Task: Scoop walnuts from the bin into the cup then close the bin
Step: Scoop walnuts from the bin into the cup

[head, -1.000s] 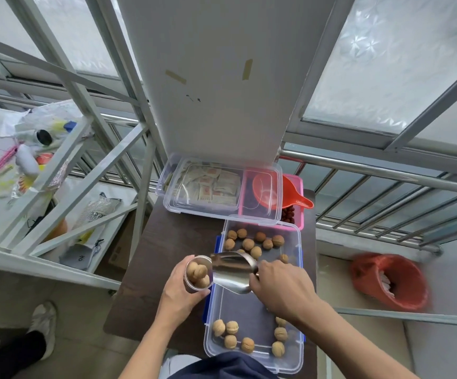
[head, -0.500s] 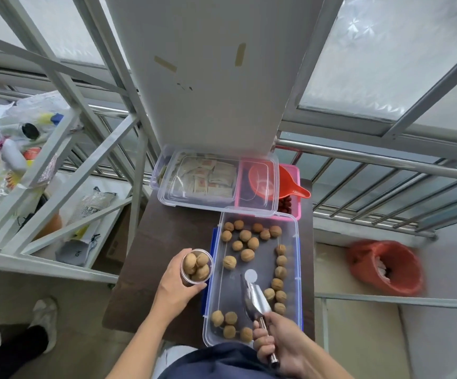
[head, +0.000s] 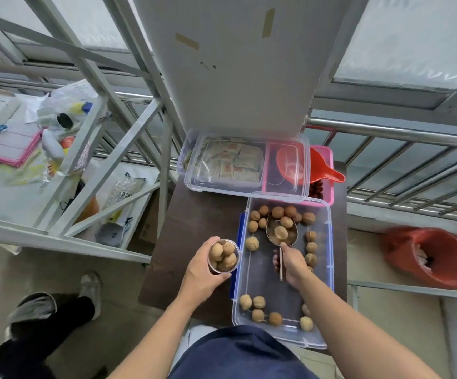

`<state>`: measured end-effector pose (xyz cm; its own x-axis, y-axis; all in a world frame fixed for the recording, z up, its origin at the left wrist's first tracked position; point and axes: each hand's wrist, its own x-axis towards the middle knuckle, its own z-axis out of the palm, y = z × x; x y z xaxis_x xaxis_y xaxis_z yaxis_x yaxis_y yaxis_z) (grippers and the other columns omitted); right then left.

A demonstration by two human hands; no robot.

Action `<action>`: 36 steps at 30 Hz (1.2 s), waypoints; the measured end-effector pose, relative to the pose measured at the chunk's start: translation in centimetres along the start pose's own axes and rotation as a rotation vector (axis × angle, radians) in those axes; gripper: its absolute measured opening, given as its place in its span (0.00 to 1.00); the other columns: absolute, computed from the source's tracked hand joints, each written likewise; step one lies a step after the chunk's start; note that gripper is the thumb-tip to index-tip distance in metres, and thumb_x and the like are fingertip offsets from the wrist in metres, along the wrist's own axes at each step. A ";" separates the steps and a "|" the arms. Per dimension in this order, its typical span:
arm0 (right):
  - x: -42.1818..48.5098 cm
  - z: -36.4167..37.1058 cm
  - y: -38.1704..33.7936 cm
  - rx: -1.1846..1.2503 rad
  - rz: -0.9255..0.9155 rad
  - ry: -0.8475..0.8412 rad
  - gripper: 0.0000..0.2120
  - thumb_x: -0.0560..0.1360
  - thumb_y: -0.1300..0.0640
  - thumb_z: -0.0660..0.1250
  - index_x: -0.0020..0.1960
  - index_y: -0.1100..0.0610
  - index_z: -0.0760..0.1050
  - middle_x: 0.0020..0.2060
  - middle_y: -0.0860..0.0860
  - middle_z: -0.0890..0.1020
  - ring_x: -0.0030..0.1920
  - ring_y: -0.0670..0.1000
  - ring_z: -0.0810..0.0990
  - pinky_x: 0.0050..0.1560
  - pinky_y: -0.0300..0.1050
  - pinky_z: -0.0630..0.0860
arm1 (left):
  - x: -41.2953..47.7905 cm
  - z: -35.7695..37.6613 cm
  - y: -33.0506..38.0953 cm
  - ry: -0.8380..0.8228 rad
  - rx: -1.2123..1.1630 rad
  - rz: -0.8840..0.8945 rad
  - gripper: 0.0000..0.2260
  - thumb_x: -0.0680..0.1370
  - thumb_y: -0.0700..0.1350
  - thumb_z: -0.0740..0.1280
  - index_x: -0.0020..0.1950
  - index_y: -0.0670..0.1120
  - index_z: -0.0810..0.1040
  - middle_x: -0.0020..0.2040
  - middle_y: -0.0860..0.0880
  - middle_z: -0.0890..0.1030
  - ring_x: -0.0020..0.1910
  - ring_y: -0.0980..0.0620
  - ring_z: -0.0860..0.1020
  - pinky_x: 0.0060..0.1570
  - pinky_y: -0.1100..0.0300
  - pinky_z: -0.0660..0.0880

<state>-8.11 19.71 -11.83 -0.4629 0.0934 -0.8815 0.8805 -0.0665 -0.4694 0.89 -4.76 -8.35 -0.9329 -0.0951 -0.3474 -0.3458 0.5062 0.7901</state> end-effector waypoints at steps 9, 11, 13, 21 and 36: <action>-3.3 -1.1 1.3 -0.269 -0.128 0.008 0.16 0.81 0.56 0.55 0.41 0.59 0.78 0.33 0.55 0.77 0.34 0.52 0.73 0.36 0.47 0.69 | -0.2 -0.6 -0.2 0.032 -0.007 -0.019 0.41 0.68 0.44 0.84 0.77 0.58 0.69 0.71 0.60 0.76 0.72 0.61 0.73 0.70 0.73 0.67; -5.3 -1.9 1.3 -0.311 -0.140 0.029 0.15 0.80 0.58 0.56 0.44 0.60 0.80 0.33 0.54 0.77 0.33 0.51 0.73 0.34 0.45 0.69 | 0.0 -0.6 -0.3 0.029 0.000 -0.016 0.41 0.68 0.44 0.84 0.76 0.59 0.69 0.71 0.61 0.76 0.72 0.62 0.73 0.72 0.66 0.69; -7.1 -2.9 0.9 -0.364 -0.167 0.008 0.14 0.79 0.57 0.57 0.43 0.59 0.79 0.32 0.53 0.76 0.31 0.50 0.71 0.31 0.44 0.66 | 0.0 -0.5 -0.4 0.028 -0.001 -0.017 0.40 0.68 0.43 0.84 0.75 0.59 0.70 0.70 0.63 0.76 0.70 0.67 0.73 0.72 0.66 0.68; -13.9 -5.6 -2.7 -0.759 -0.372 -0.093 0.16 0.82 0.53 0.59 0.39 0.56 0.77 0.30 0.50 0.77 0.29 0.48 0.72 0.33 0.43 0.68 | 0.1 0.1 -0.7 0.026 -0.029 -0.016 0.41 0.67 0.40 0.84 0.77 0.58 0.71 0.71 0.61 0.76 0.71 0.66 0.73 0.69 0.75 0.65; -17.8 0.8 -6.7 -1.694 -0.904 0.173 0.18 0.82 0.42 0.54 0.50 0.53 0.76 0.48 0.52 0.85 0.47 0.58 0.84 0.39 0.50 0.72 | 0.1 -0.1 -0.1 0.026 -0.093 0.028 0.37 0.66 0.41 0.82 0.69 0.65 0.73 0.64 0.66 0.80 0.66 0.64 0.77 0.65 0.68 0.73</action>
<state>-5.79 17.71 6.99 -0.8494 -0.3679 -0.3784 -0.3622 0.9278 -0.0889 0.79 -4.89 -8.44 -0.9441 -0.1049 -0.3126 -0.3266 0.4269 0.8432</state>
